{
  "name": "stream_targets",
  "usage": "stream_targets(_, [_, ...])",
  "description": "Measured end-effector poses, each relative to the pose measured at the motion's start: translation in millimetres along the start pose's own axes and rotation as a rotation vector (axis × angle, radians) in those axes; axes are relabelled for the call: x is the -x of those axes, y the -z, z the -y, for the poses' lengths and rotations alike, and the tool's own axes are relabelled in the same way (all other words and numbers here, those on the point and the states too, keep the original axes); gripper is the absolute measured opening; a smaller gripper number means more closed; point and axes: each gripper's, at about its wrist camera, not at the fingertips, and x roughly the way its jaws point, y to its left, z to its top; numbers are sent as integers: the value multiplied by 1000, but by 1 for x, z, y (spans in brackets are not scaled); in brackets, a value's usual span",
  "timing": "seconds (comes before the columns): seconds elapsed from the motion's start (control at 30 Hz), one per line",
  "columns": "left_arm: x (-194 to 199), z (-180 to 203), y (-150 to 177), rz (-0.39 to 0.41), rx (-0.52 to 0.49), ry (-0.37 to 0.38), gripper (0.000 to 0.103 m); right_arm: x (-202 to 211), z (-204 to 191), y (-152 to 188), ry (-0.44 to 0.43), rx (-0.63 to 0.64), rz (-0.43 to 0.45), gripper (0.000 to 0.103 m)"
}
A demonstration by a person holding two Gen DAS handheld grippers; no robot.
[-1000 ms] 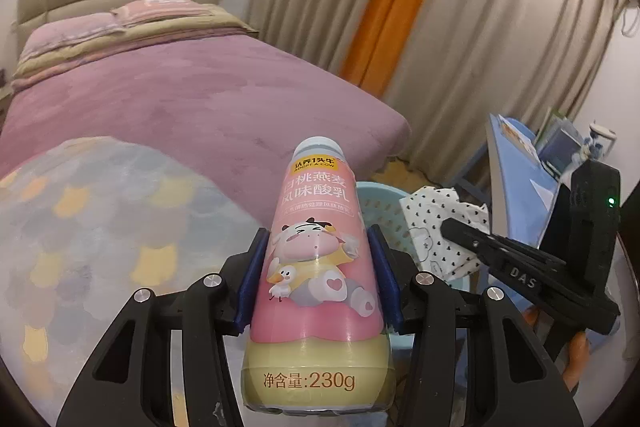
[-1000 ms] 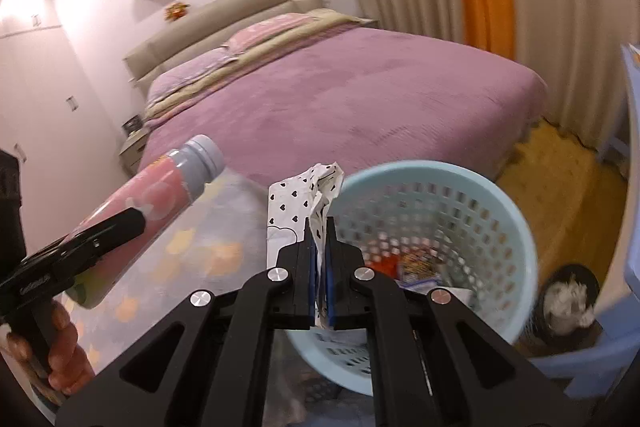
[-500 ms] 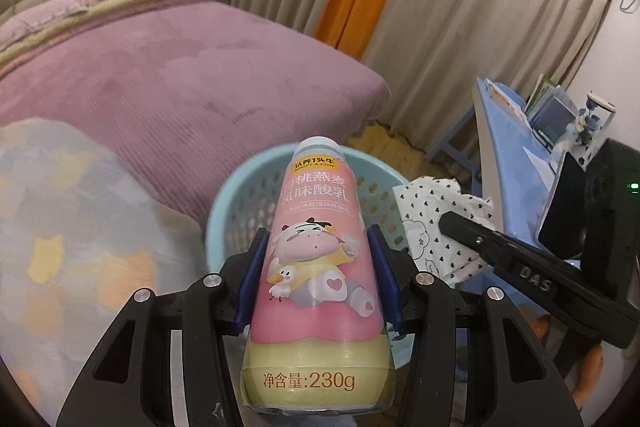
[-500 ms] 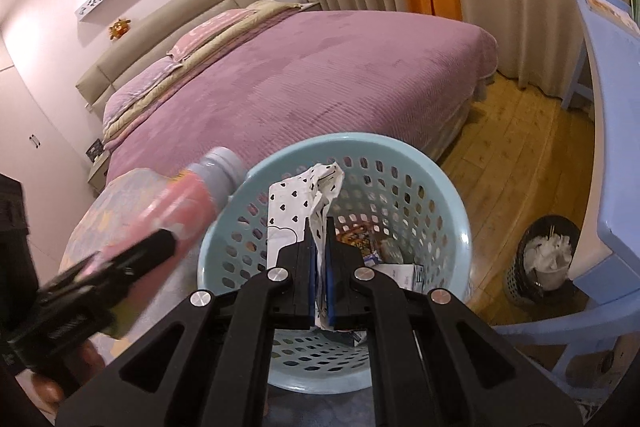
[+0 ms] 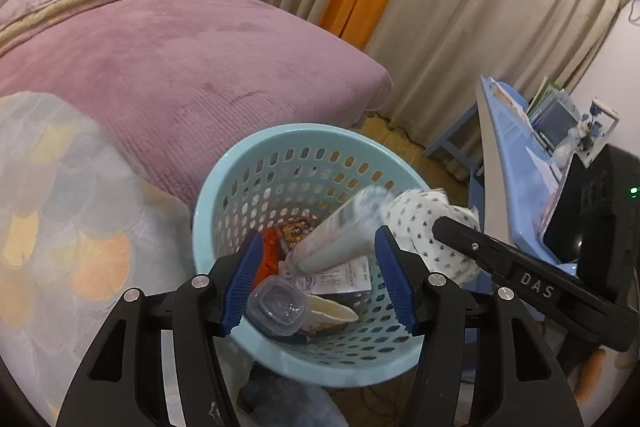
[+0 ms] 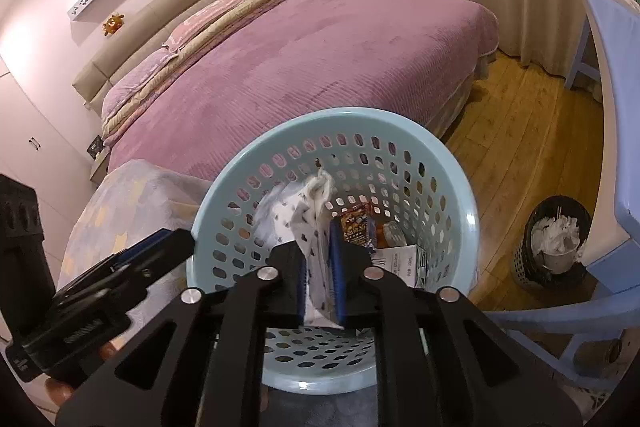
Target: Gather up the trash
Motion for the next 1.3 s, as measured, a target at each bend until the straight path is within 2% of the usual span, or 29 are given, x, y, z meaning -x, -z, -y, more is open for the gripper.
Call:
stream_targets(0.23, [22,-10,13,30,8,-3,58,7,-13,4,0,15,18,29])
stream_targets(0.57, [69,-32,27,118,44,-54,65,20,-35,13,-16,68,36,35])
stream_targets(0.63, [80,-35,32,146,48,-81,69,24,-40,15,-20,83,44,38])
stream_targets(0.7, [91,-38,38,179,46,-129,79,31,-47,19,-22,106,66,45])
stream_targets(0.73, [95,-41,41,192,46,-149,80,34,-47,21,-22,113,75,50])
stream_targets(0.83, [108,-50,50,227,49,-210,82,42,-55,29,-24,138,104,54])
stream_targets(1.07, [118,-58,70,320,-1,-384,86,51,-69,48,-20,155,179,57])
stream_targets(1.17, [123,-62,75,360,-17,-388,87,61,-79,60,36,189,263,57])
stream_targets(1.3, [128,-63,82,429,-26,-413,89,66,-91,68,76,228,317,60])
